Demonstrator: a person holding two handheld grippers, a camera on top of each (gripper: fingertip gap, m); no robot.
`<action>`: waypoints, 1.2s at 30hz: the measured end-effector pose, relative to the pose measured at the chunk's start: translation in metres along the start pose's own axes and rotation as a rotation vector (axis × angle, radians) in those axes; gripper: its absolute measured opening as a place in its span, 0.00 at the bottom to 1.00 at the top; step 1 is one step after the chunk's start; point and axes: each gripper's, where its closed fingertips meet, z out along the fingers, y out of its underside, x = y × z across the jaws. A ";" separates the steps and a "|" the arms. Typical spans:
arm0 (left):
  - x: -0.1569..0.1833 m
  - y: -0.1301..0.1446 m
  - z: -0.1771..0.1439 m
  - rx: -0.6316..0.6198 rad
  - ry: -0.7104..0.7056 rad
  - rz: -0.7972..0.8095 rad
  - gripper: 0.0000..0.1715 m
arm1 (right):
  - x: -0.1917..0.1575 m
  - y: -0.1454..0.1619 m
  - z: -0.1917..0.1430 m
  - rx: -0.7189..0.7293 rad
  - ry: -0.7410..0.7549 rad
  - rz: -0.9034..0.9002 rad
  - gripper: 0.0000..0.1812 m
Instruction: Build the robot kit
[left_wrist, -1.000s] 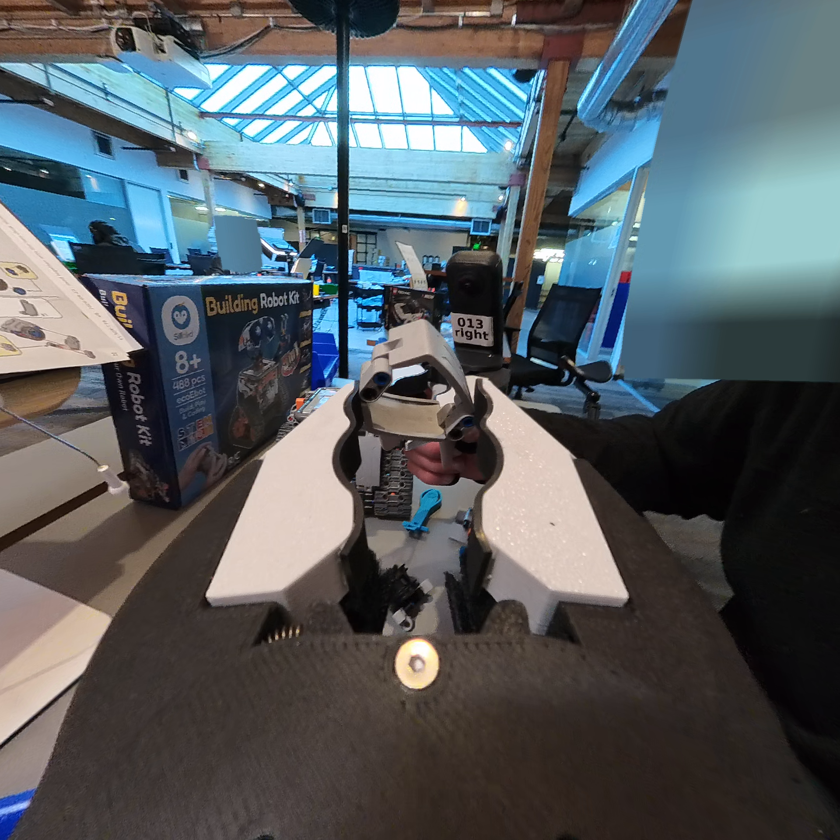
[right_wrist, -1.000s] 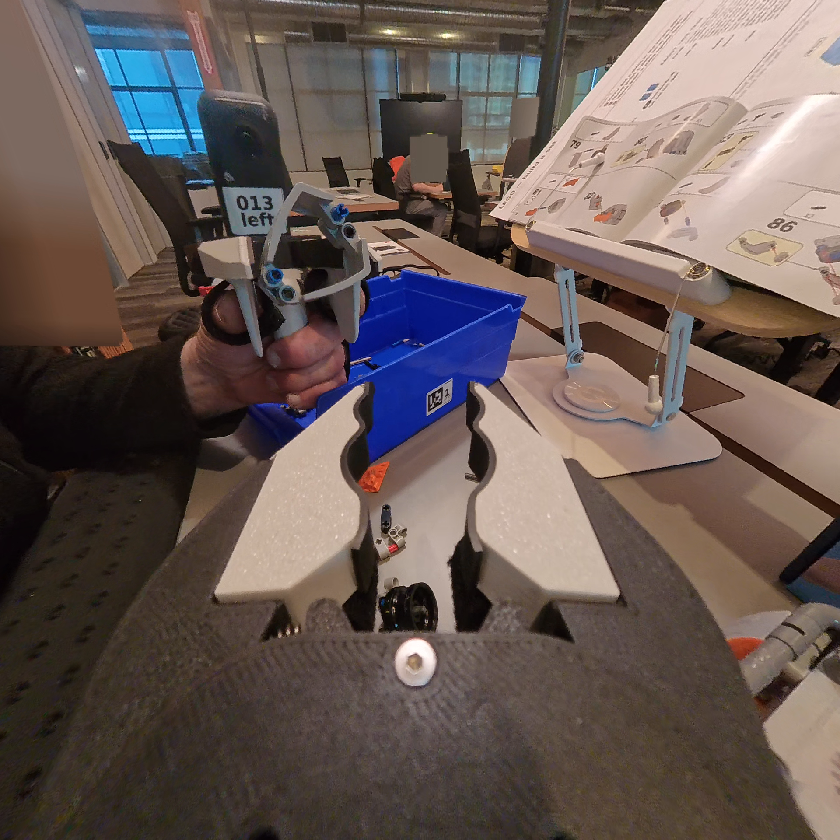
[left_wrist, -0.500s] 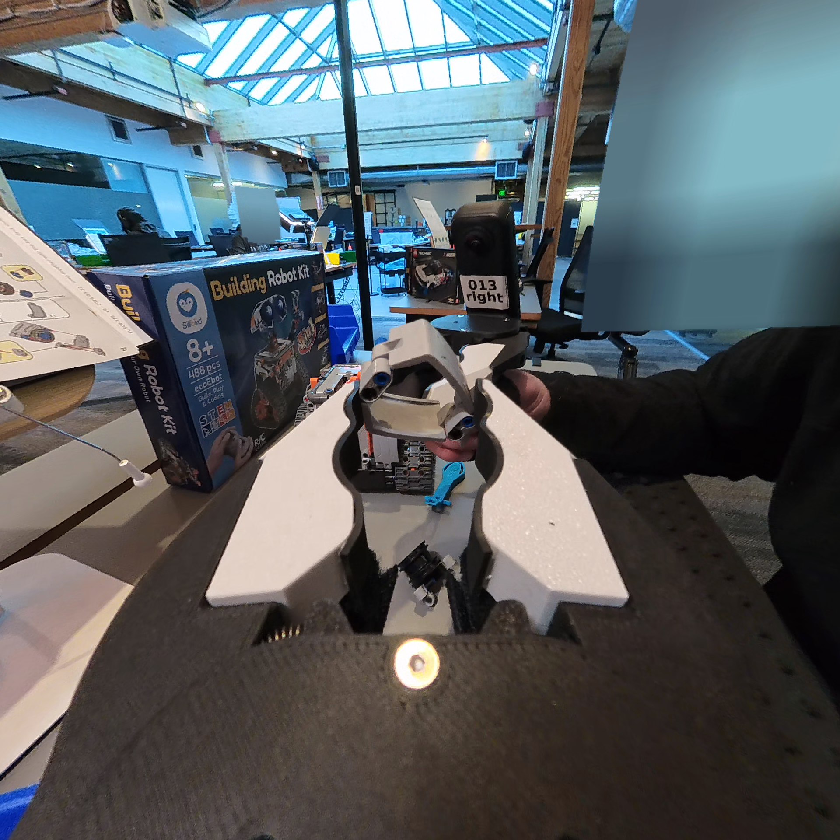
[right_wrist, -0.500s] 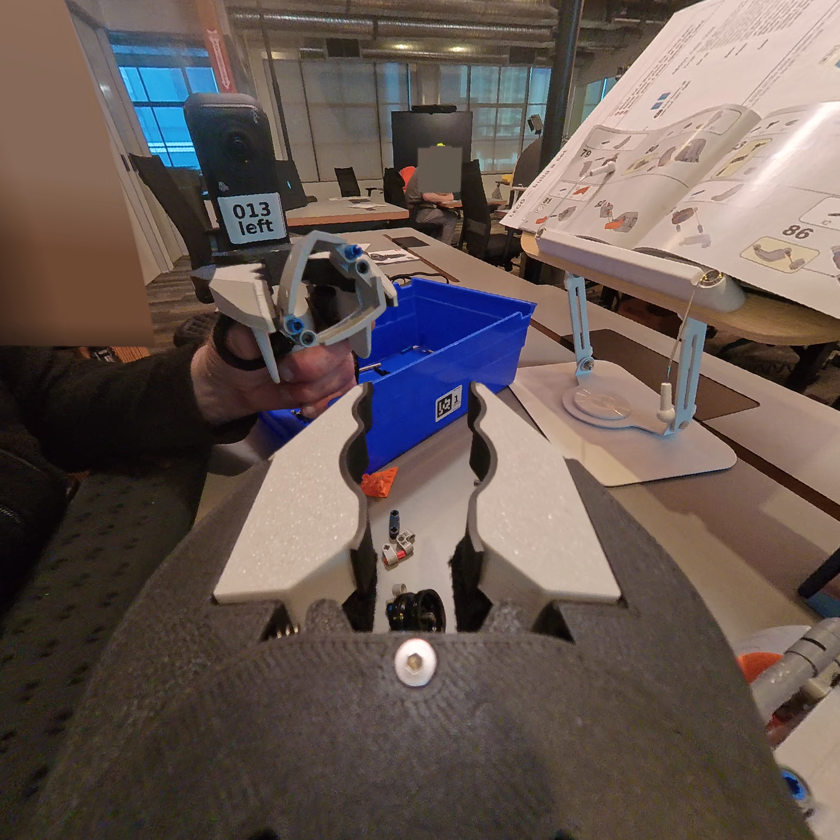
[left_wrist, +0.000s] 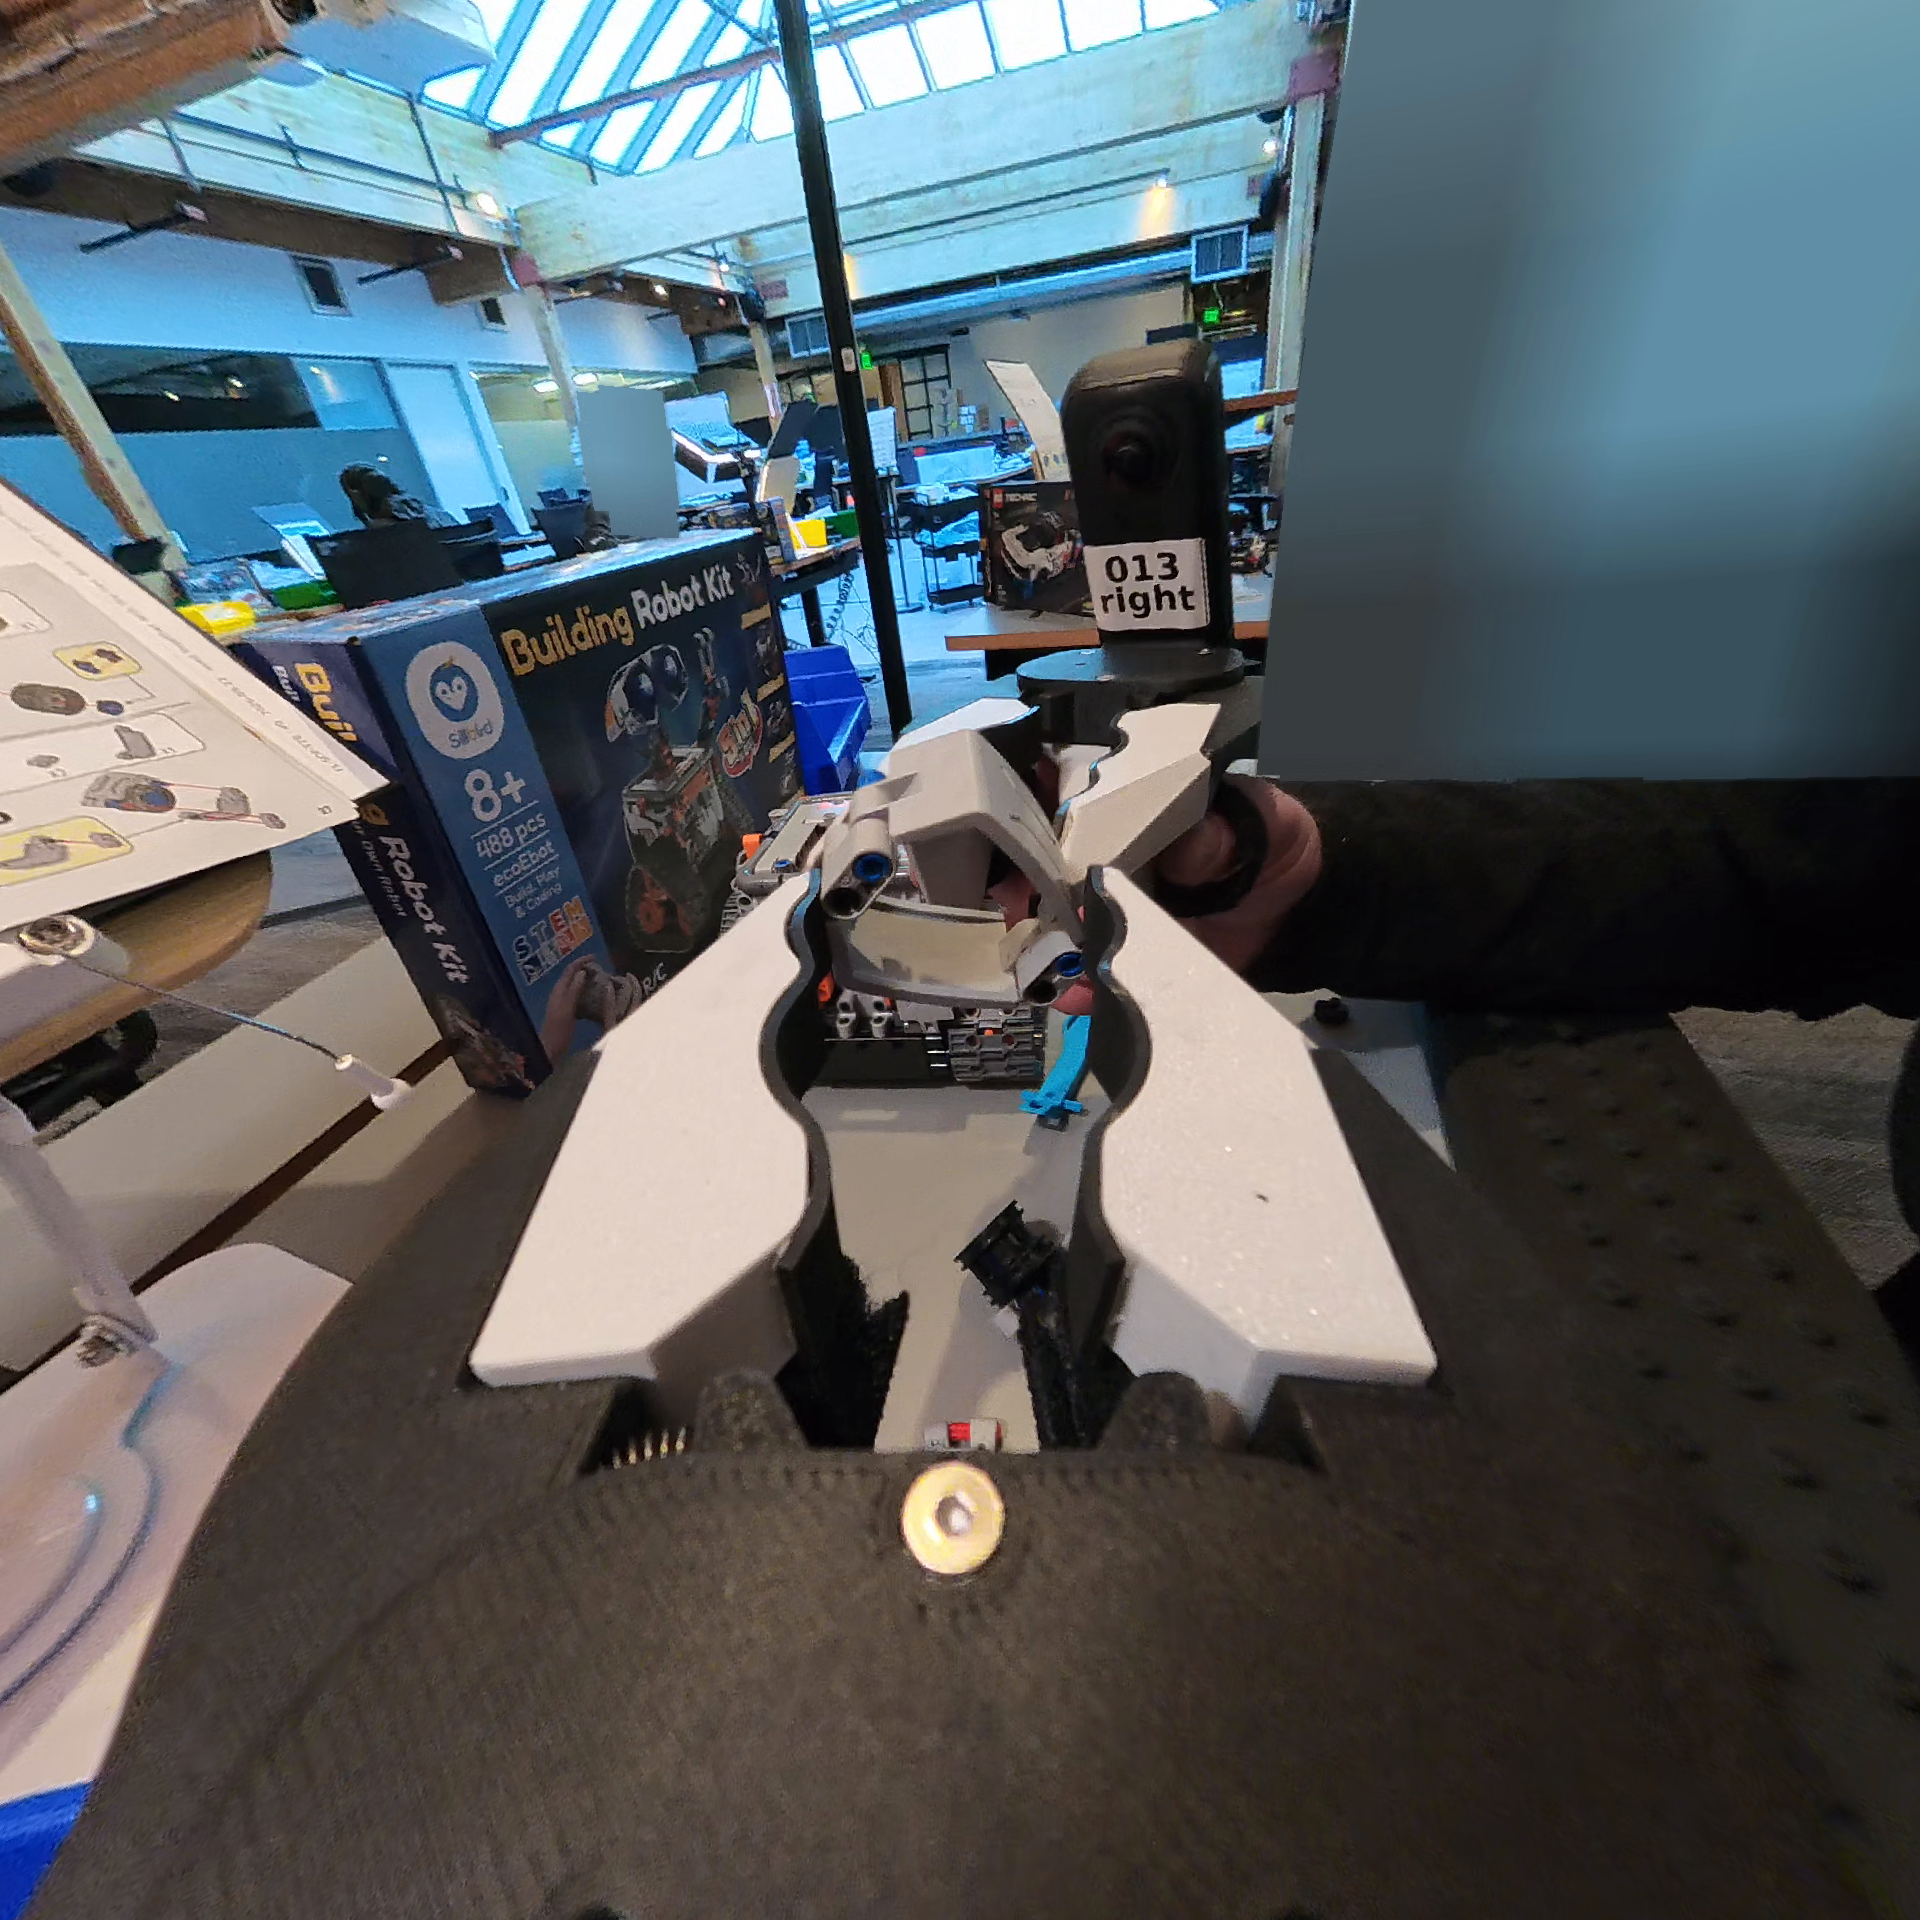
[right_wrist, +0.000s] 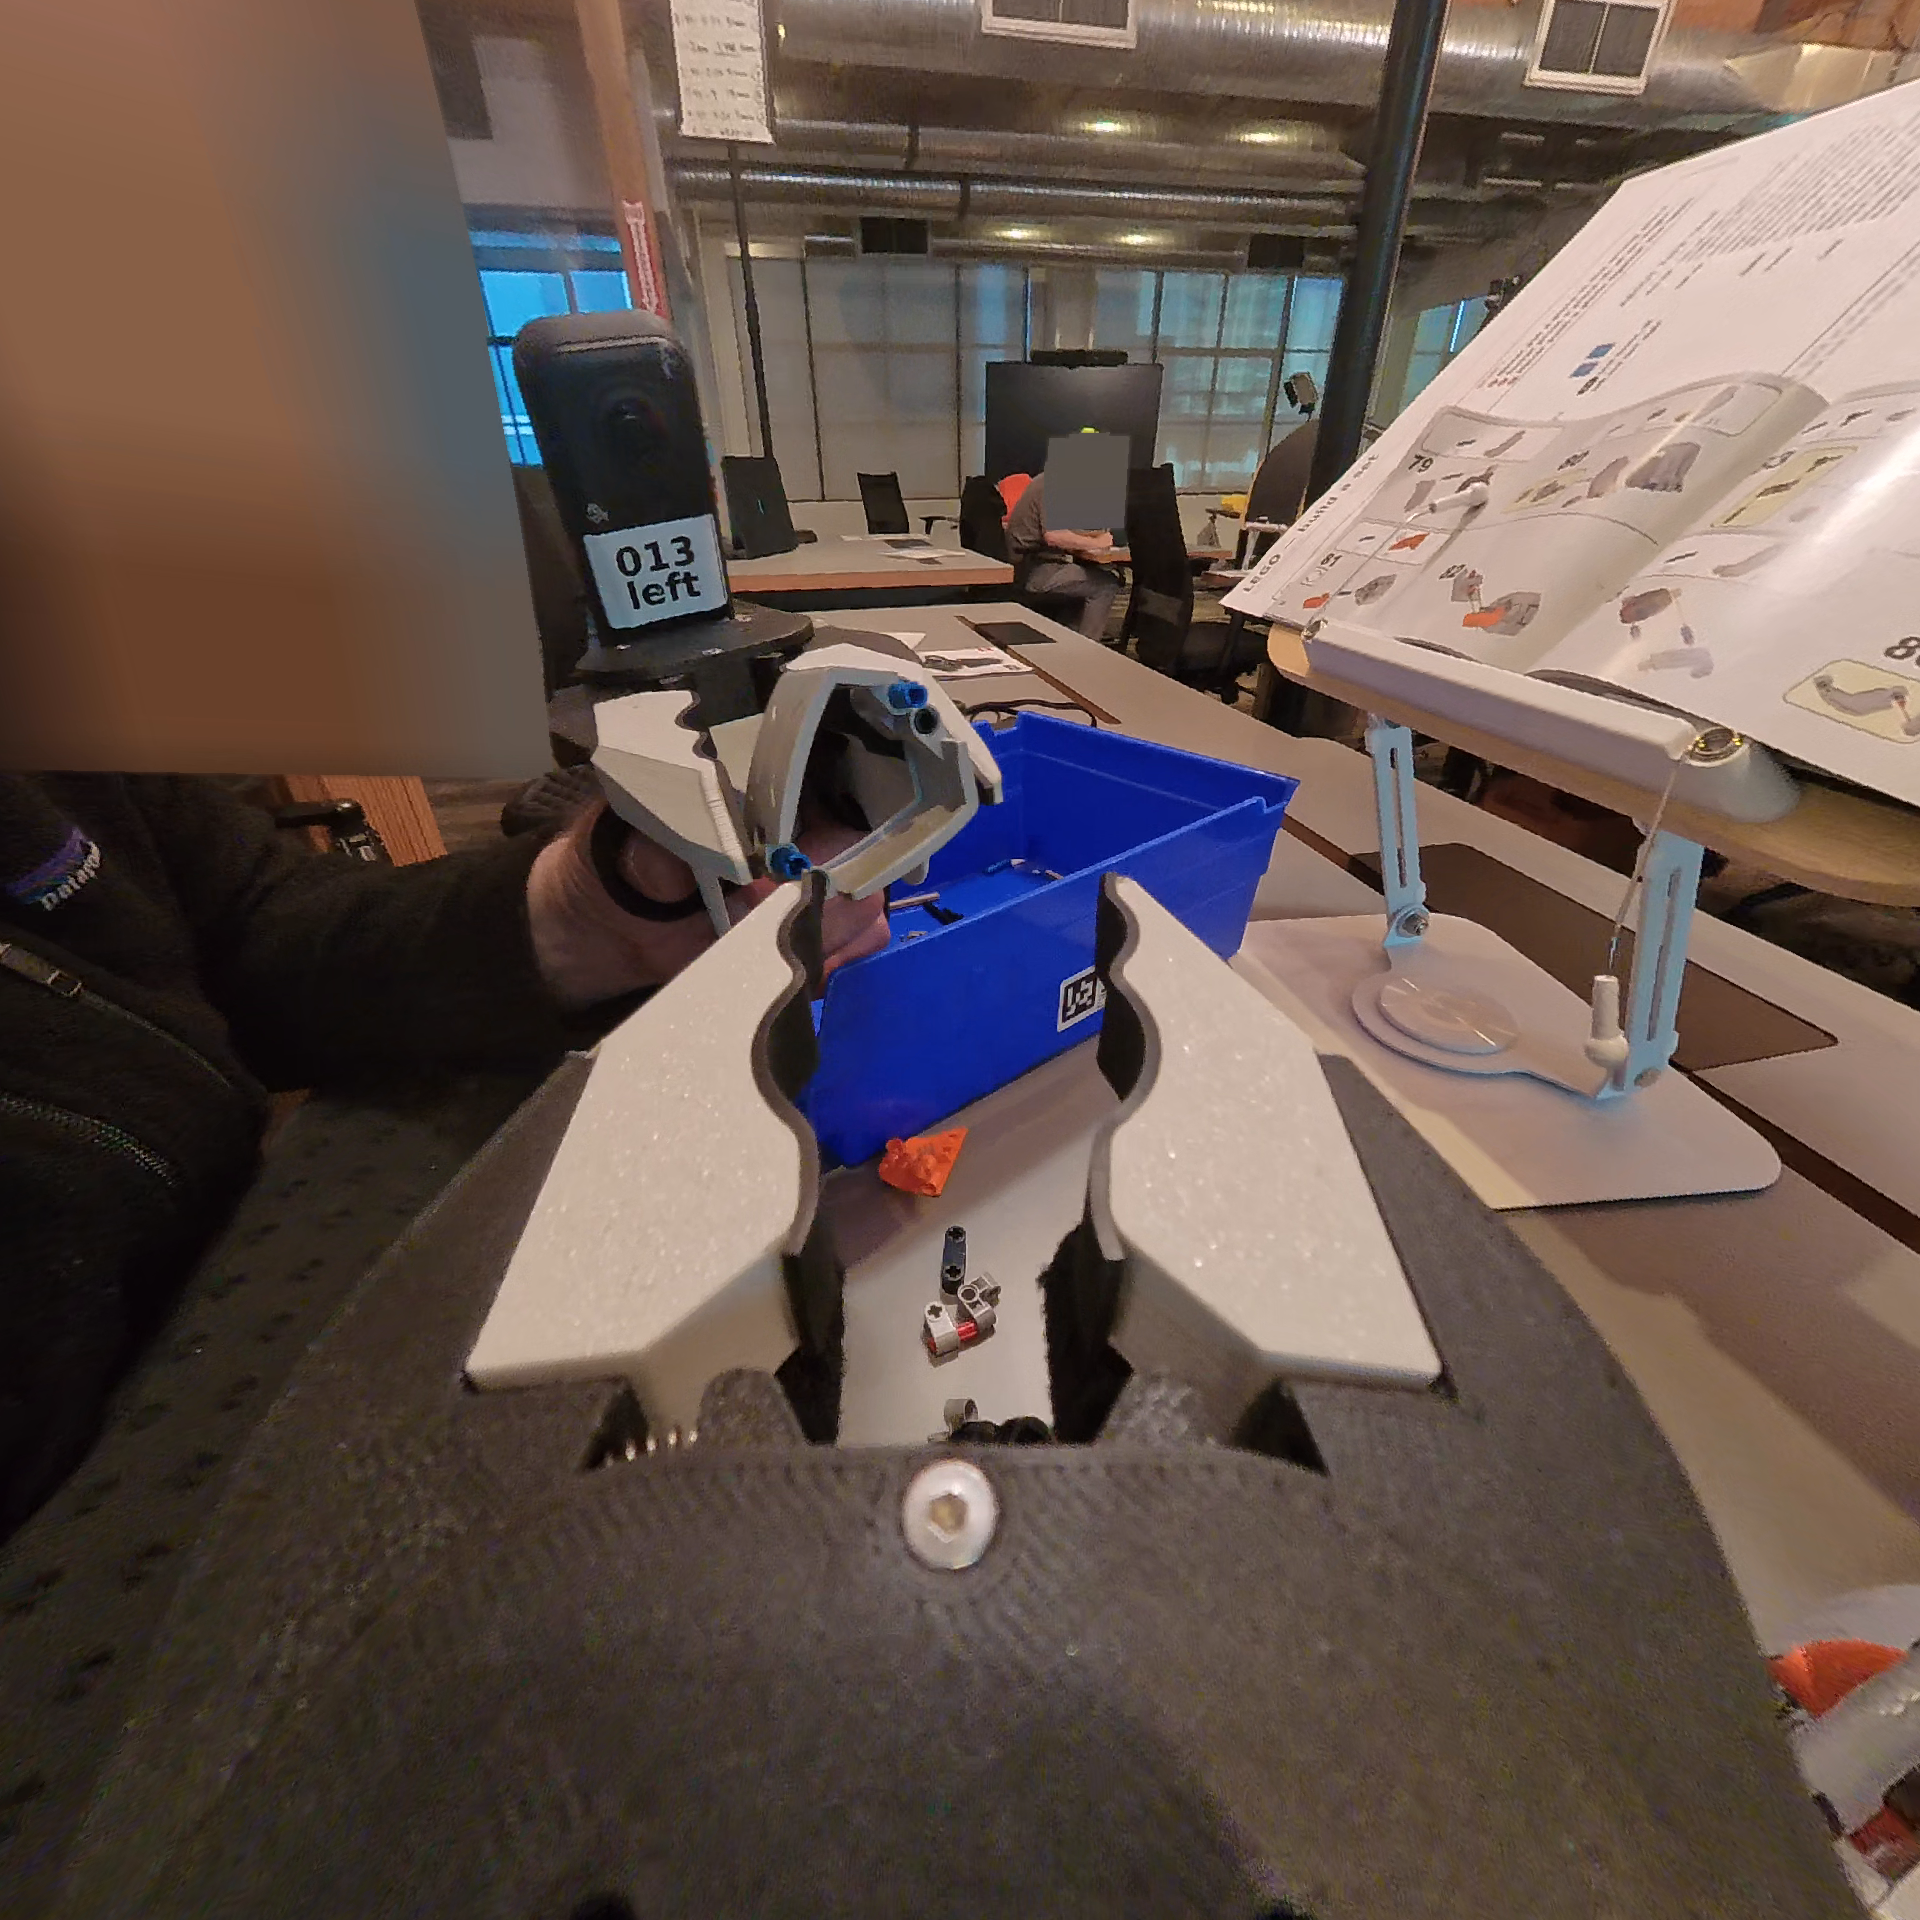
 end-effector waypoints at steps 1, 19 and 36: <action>0.000 0.000 0.000 -0.001 0.000 0.003 0.27 | 0.001 0.000 -0.001 0.003 0.000 0.007 0.28; 0.006 0.028 0.015 -0.194 -0.086 0.235 0.27 | 0.014 -0.001 -0.007 0.050 0.000 0.097 0.28; 0.023 0.019 0.015 -0.170 -0.056 0.297 0.27 | 0.019 -0.008 -0.014 0.079 0.007 0.099 0.27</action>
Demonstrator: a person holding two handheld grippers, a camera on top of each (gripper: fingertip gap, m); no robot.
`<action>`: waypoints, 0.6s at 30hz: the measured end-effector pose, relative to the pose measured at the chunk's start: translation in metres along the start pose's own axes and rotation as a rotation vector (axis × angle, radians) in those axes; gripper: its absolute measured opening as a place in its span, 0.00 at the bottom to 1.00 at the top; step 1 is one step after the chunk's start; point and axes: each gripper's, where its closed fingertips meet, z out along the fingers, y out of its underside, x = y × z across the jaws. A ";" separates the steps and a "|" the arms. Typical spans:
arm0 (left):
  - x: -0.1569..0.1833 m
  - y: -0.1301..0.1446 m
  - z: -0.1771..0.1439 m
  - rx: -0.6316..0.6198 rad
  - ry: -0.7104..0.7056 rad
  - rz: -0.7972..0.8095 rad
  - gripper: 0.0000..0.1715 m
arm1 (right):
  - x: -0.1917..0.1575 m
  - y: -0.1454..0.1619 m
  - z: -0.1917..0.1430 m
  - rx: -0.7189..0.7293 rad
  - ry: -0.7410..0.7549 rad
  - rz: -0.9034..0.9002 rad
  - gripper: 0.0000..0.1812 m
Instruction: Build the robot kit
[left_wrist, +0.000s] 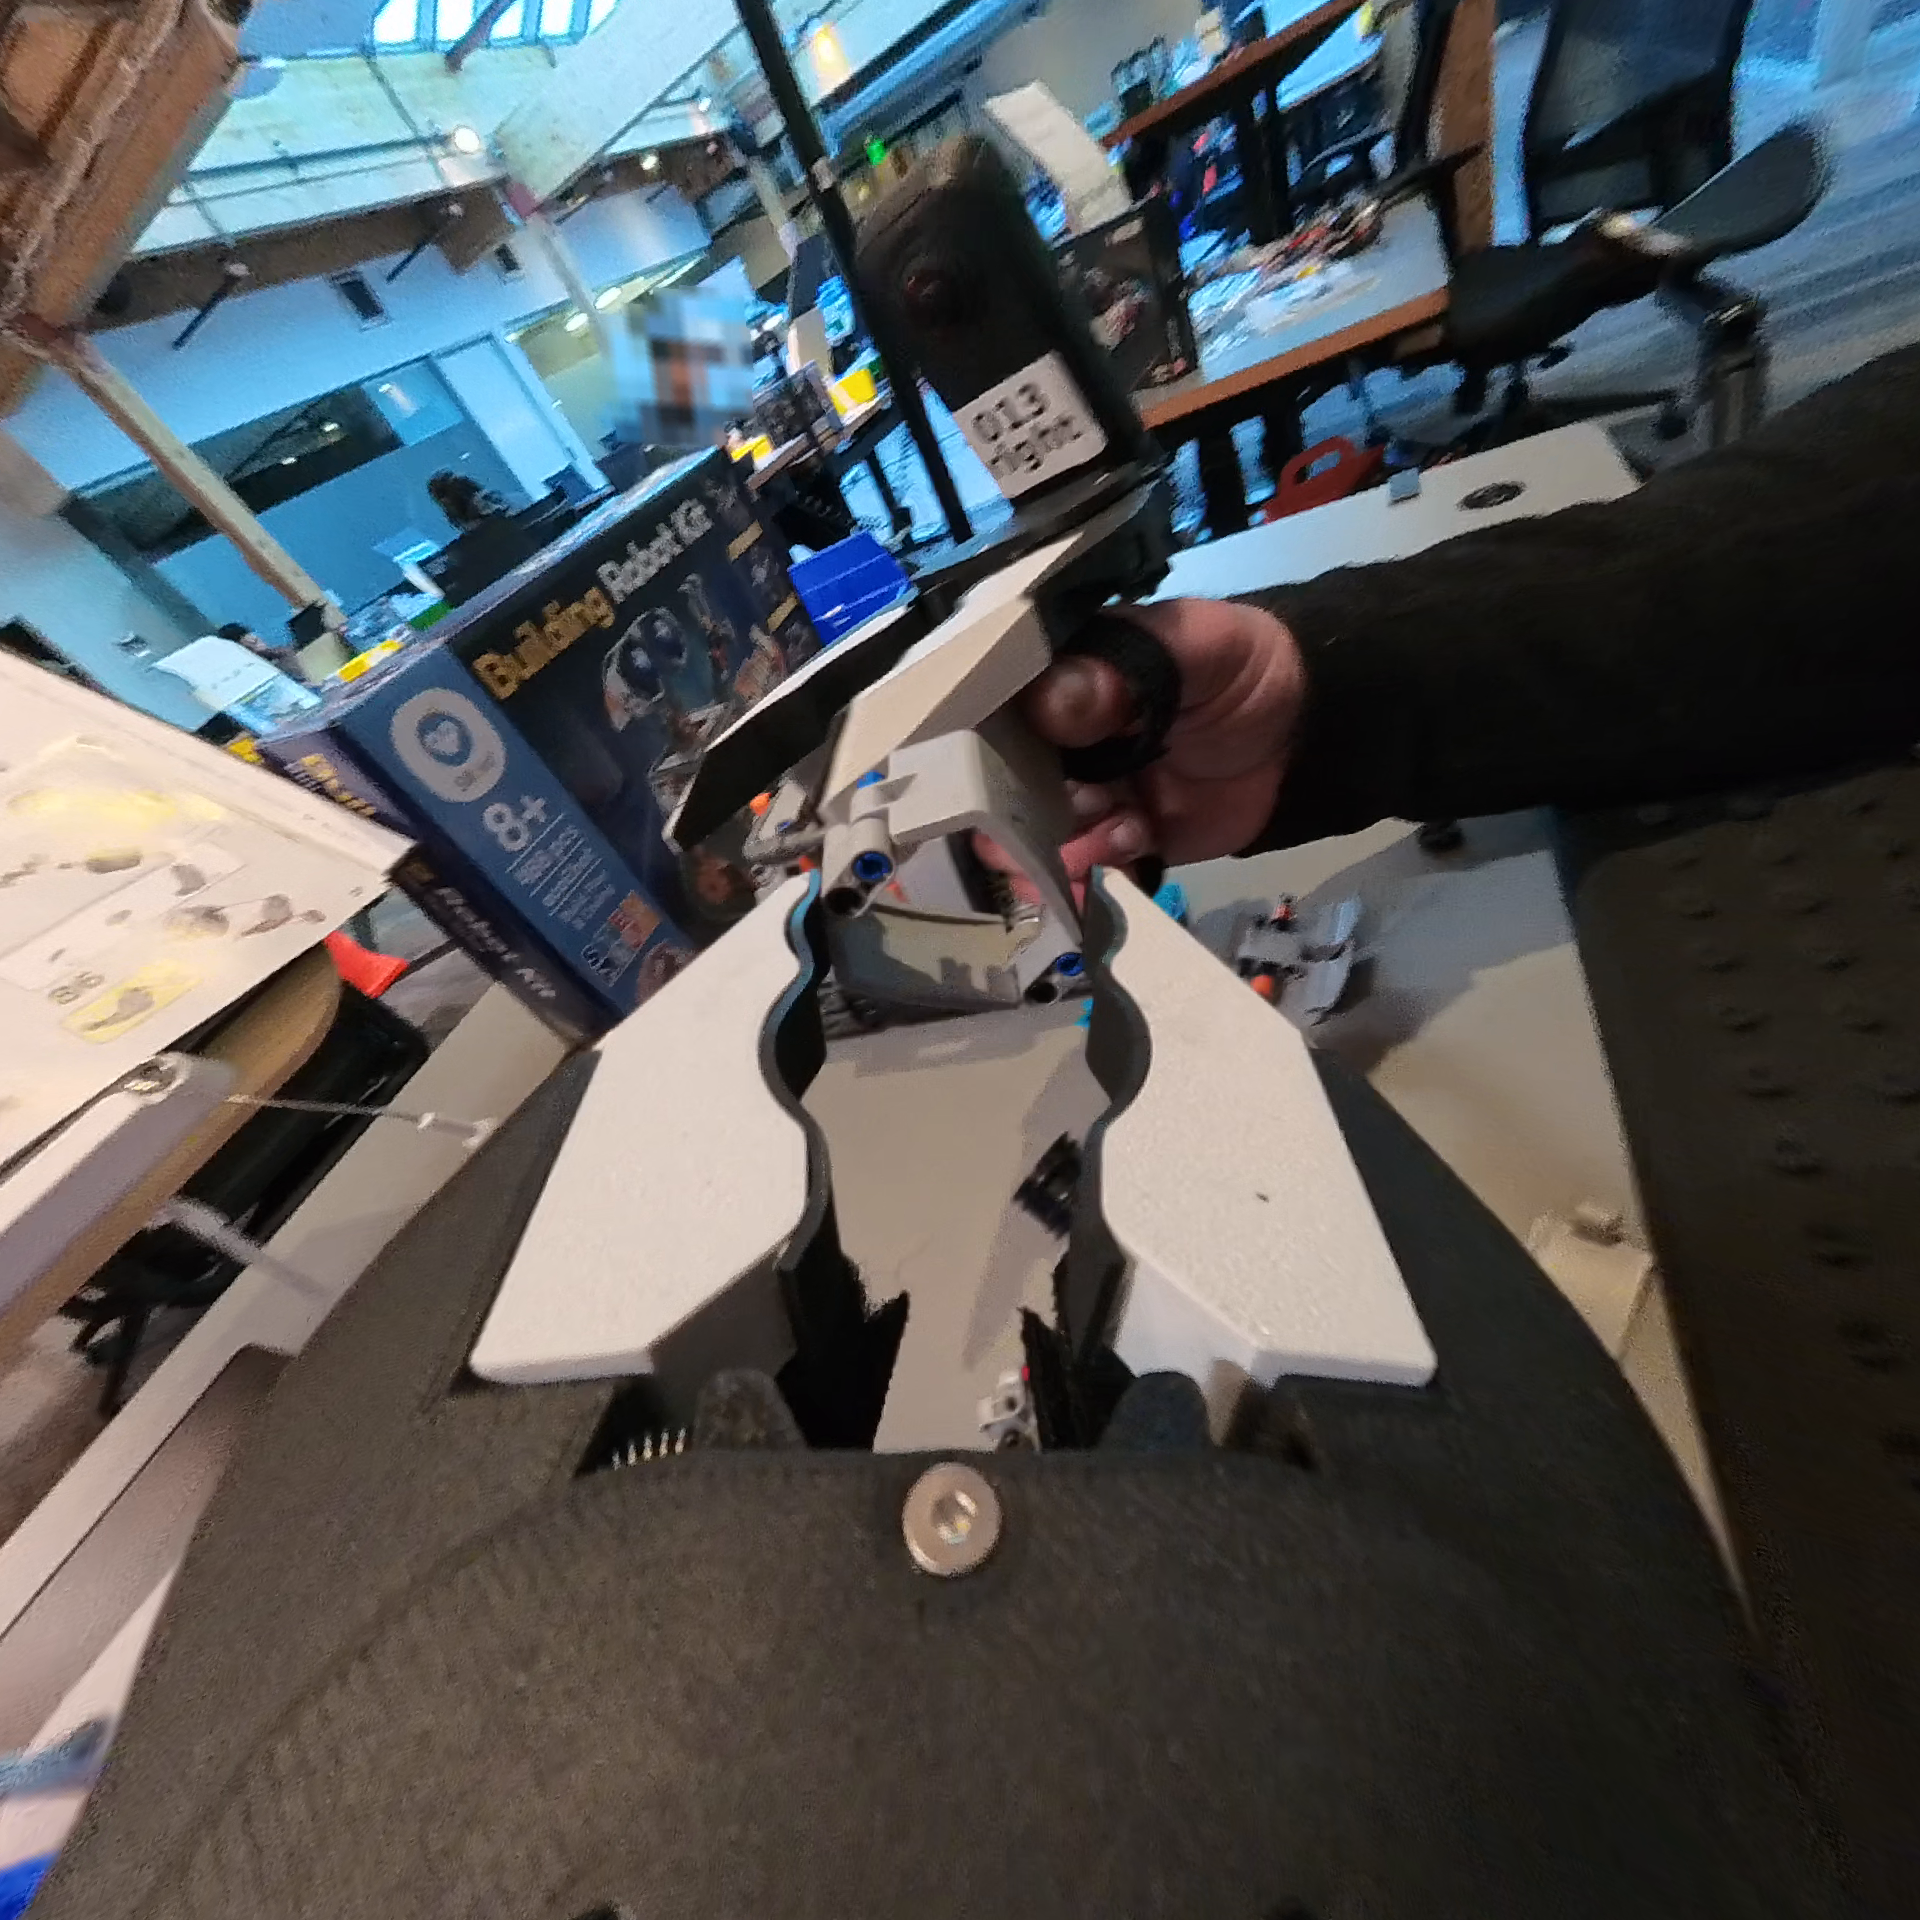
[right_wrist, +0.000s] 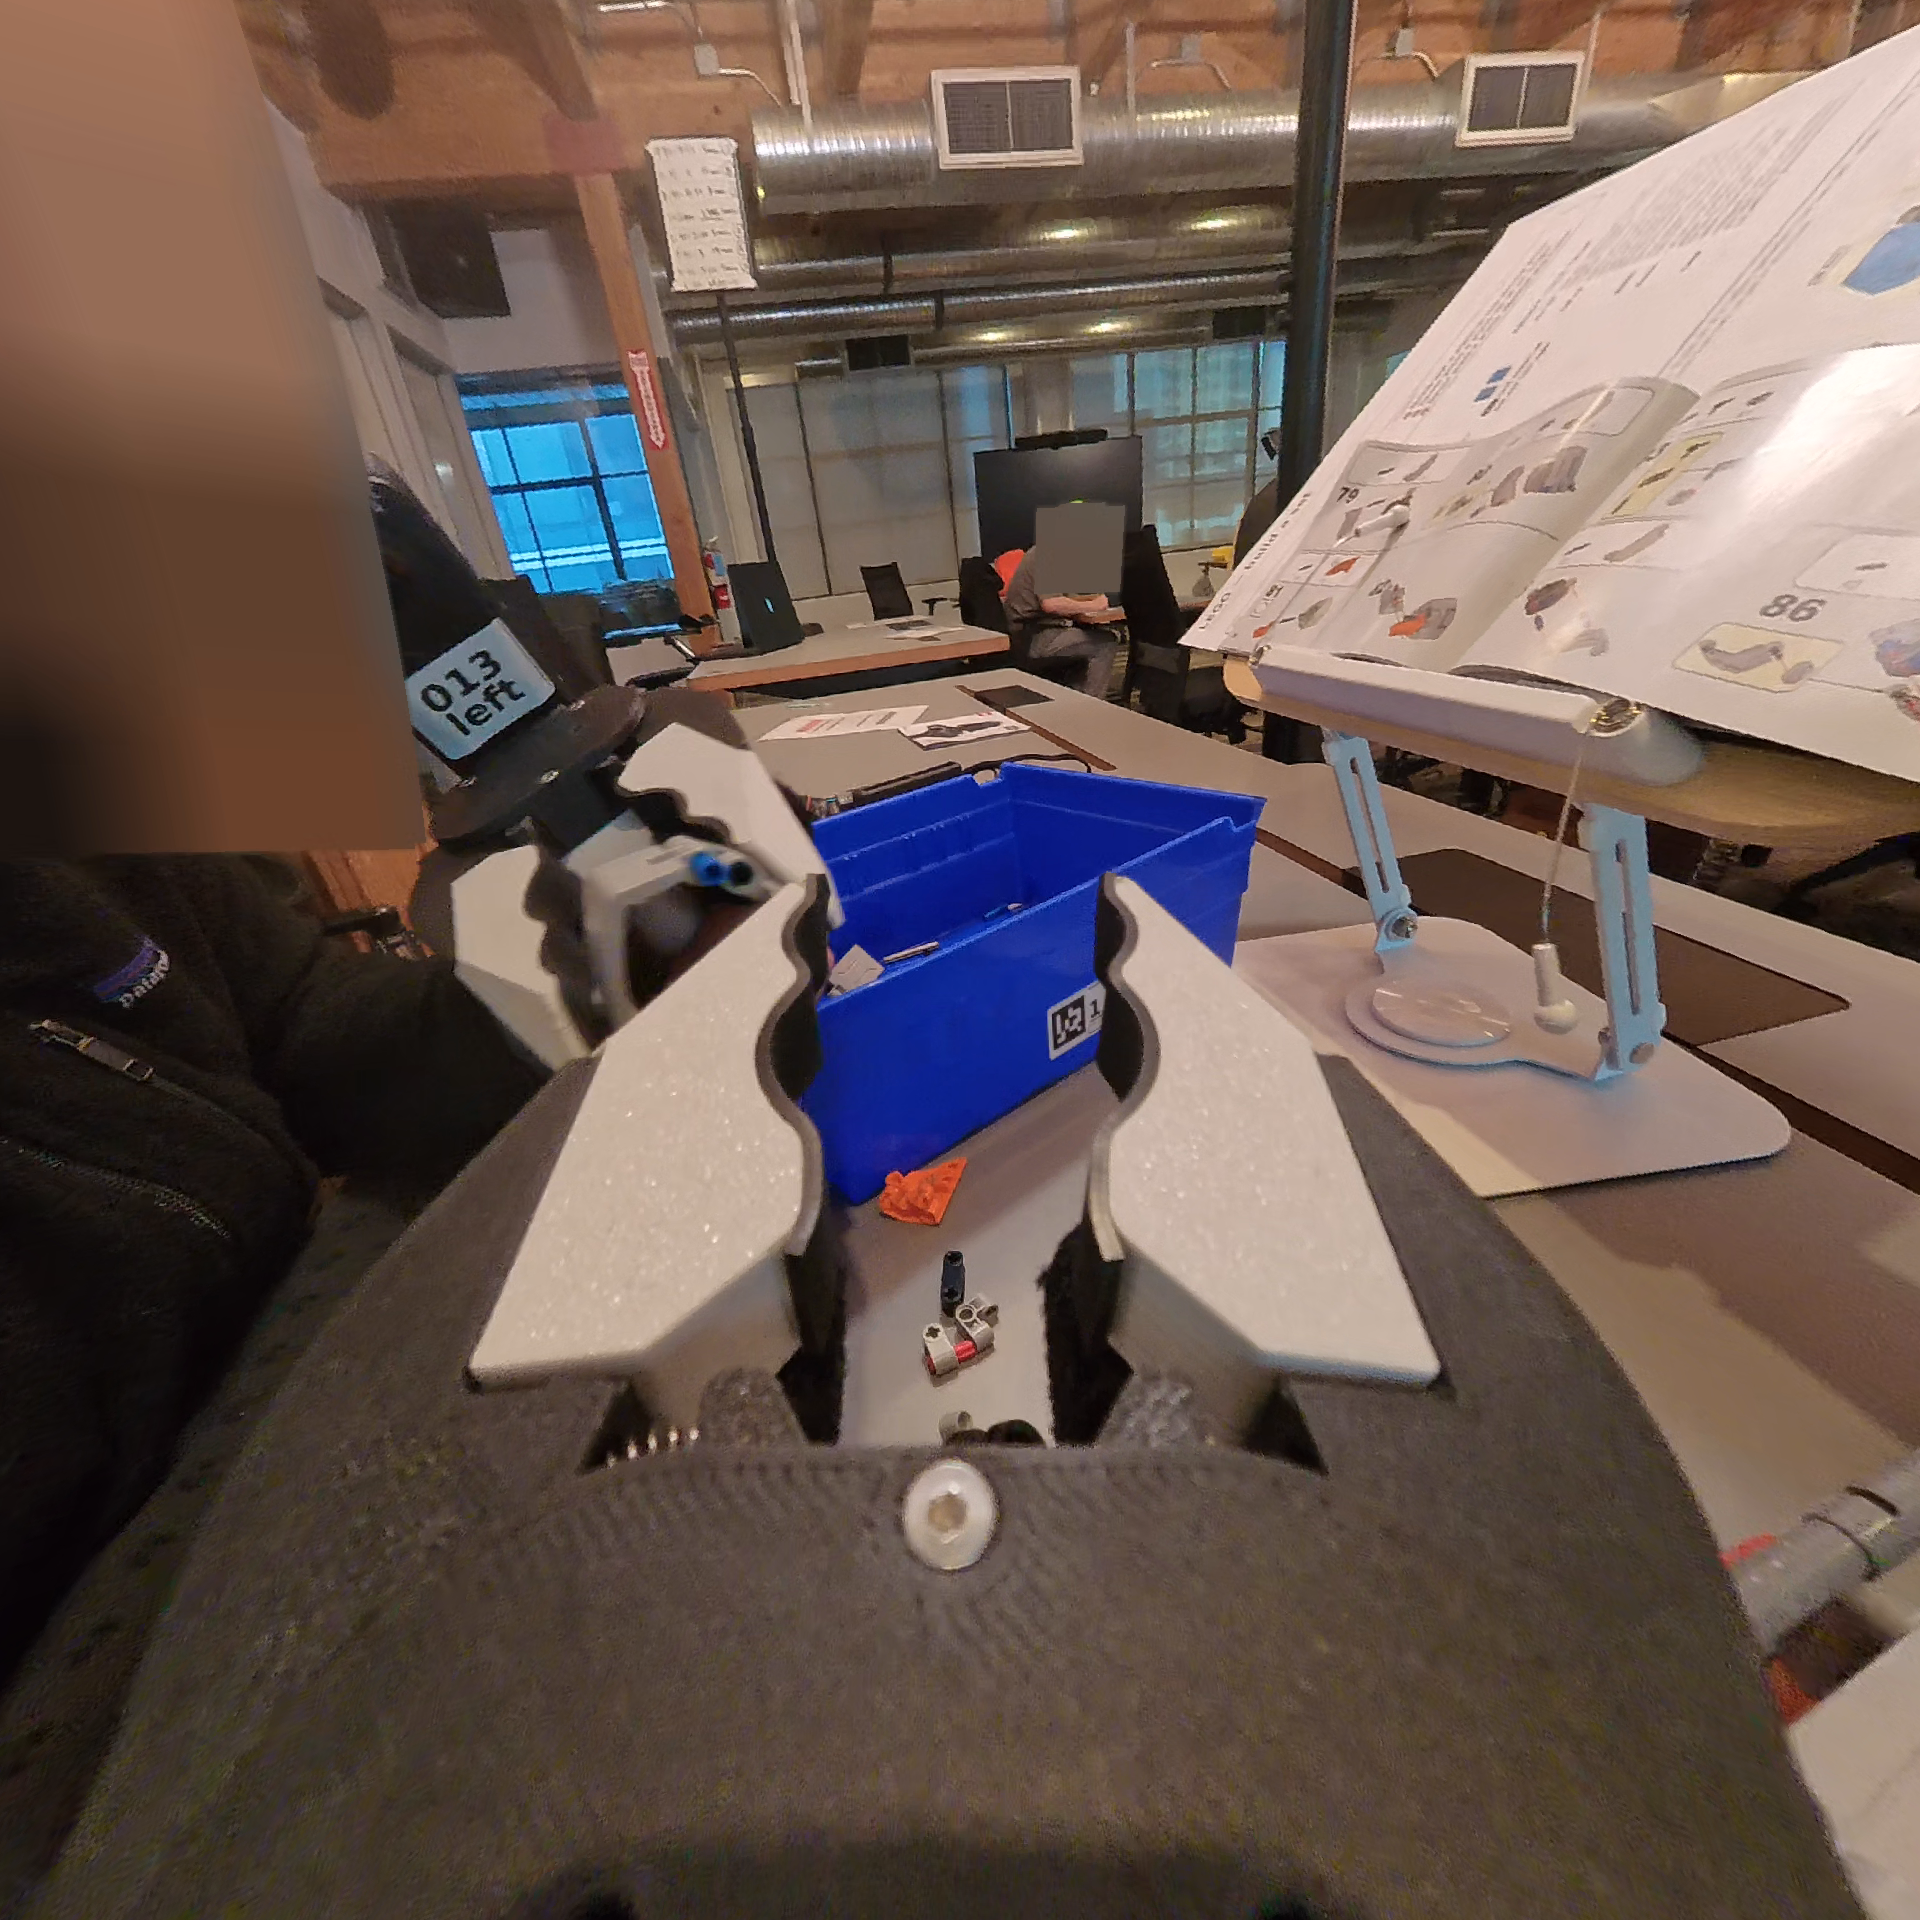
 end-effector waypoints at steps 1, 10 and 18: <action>0.004 -0.002 0.001 0.011 0.021 -0.010 0.27 | 0.002 0.000 -0.001 0.002 0.005 0.003 0.27; -0.005 0.002 -0.004 -0.012 -0.008 -0.029 0.27 | 0.005 -0.025 -0.015 0.042 0.059 -0.054 0.27; 0.001 -0.004 -0.007 0.015 -0.001 0.049 0.27 | 0.009 -0.039 -0.034 -0.016 0.125 -0.135 0.33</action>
